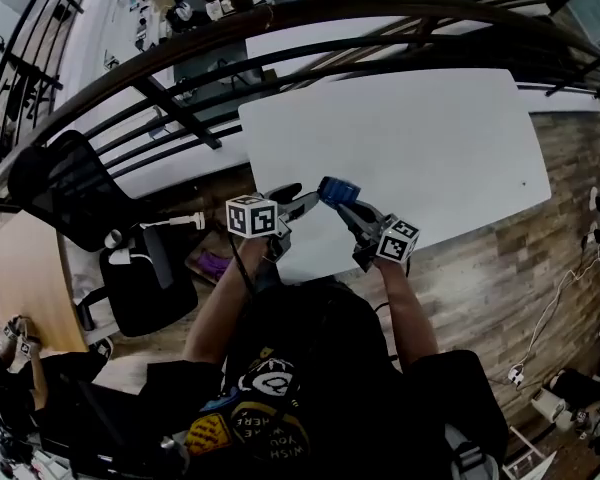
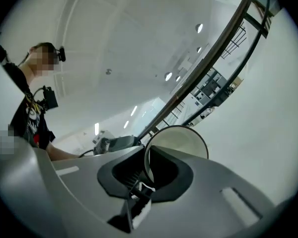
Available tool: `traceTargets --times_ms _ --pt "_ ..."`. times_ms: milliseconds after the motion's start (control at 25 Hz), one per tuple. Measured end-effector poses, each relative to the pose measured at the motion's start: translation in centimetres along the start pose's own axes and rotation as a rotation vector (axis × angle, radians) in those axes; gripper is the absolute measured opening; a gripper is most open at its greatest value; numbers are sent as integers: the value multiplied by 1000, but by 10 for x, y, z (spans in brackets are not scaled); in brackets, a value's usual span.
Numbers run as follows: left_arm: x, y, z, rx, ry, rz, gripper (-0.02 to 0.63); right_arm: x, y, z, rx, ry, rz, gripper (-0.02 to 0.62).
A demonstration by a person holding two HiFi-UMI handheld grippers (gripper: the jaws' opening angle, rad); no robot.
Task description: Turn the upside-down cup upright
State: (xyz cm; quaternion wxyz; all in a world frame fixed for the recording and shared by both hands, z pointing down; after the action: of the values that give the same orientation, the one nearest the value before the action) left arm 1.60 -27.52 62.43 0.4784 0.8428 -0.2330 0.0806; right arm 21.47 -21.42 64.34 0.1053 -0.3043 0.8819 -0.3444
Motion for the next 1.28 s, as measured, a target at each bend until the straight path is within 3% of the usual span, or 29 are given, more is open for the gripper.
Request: traceTargets --times_ms 40,120,160,280,400,600,720,840,1040,1280 --pt "-6 4 -1 18 -1 49 245 1 -6 -2 -44 67 -44 34" --pt "-18 10 -3 61 -6 151 42 10 -18 -5 -192 274 -147 34" --pt "-22 11 -5 77 -8 180 5 17 -24 -7 -283 401 -194 34" --pt "-30 6 -11 130 0 206 5 39 -41 -15 -565 793 -283 34" --pt "-35 -1 -16 183 3 228 5 66 -50 -23 -833 1119 -269 34" --pt "-43 -6 -20 193 -3 229 5 111 -58 -25 -1109 1397 -217 35" --pt "-48 -5 -21 179 -12 235 5 127 -63 -21 -1178 1427 -246 46" --pt "-52 -5 -22 170 -20 239 5 127 -62 -15 -1204 1353 -283 69" --pt "-57 -10 -24 170 -34 232 5 102 -43 -4 -1176 1122 -387 77" --pt "-65 -29 -35 221 -68 226 5 45 8 2 -967 744 -526 3"
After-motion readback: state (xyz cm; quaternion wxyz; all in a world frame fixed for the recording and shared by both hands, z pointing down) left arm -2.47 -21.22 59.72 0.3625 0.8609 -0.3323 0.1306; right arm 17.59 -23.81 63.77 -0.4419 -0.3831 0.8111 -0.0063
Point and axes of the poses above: the fingertips, and each gripper's own axes: x forward along the fingers, y to its left, z out of its top, the point moved 8 cm from there along -x, backward along the fingers, and after that the axes turned 3 degrees about -x, right-handed, at the moved point
